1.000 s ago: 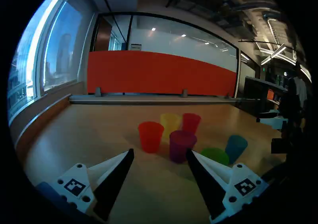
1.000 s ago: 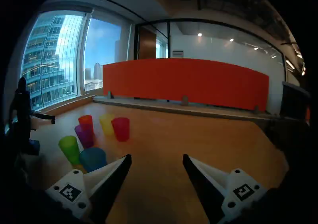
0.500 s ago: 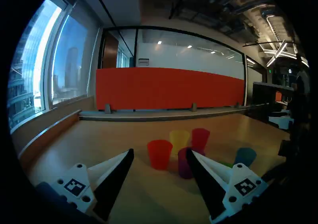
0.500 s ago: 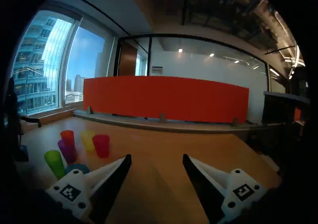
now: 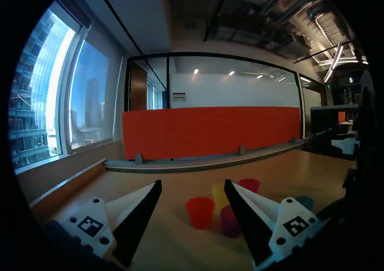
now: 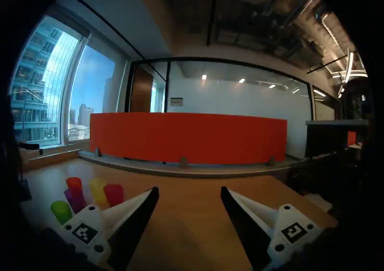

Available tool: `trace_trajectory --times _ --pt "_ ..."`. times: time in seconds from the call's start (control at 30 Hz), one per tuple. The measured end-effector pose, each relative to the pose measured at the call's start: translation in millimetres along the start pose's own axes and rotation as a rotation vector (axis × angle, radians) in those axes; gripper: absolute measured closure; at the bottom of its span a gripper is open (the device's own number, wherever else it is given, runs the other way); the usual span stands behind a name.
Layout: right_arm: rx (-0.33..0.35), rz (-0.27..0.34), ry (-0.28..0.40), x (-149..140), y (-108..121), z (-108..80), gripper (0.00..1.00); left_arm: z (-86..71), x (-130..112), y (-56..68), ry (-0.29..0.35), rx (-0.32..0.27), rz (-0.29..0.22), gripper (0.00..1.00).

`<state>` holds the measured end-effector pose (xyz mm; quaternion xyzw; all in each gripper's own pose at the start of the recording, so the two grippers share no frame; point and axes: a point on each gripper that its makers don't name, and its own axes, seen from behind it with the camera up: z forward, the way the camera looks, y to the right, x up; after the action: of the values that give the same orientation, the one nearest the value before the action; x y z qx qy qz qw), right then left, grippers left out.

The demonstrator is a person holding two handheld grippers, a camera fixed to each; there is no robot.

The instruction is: Pour water

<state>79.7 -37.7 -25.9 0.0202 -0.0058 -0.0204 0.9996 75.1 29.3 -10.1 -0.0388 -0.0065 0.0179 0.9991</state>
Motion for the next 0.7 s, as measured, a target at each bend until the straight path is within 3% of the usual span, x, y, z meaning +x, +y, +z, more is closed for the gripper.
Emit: trace_trajectory --times 0.3,0.7 --pt "-0.020 0.001 0.030 10 1 -5.2 0.00 -0.9 2 -2.1 0.040 0.052 0.016 0.03" --pt "-0.028 0.009 -0.001 2 1 -9.9 0.00 -4.8 -40 -15.6 0.014 0.118 0.007 0.03"
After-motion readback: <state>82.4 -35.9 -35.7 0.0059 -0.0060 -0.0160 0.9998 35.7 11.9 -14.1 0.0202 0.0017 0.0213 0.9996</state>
